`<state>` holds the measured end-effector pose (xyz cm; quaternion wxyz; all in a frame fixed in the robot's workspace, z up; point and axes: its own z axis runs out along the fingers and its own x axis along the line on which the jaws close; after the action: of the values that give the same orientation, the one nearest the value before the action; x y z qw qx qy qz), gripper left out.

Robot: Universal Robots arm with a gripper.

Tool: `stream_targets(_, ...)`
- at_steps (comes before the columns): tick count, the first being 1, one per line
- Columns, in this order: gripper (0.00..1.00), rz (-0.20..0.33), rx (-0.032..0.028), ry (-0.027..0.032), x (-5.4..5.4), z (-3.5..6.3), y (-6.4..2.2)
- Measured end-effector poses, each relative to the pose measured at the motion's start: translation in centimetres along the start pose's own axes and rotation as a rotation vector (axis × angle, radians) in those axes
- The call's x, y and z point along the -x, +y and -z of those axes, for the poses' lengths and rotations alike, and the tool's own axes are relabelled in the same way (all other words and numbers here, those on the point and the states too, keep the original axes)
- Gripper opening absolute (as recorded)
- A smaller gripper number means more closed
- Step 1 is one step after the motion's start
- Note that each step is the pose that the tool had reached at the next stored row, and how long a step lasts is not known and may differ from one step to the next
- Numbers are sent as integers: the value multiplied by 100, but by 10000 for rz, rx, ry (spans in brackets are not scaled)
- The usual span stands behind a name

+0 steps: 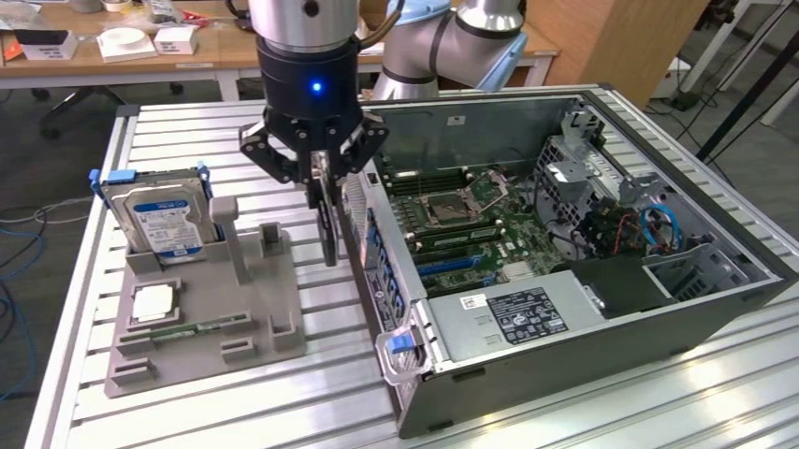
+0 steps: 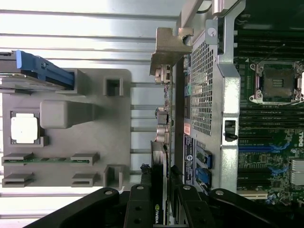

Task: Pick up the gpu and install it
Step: 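Pick up the gpu and move the gpu toward the slot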

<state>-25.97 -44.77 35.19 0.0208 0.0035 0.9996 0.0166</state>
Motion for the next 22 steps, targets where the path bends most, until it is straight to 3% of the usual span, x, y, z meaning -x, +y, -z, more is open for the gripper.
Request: stream_targets(22,26,0,0,0,51,-2,0)
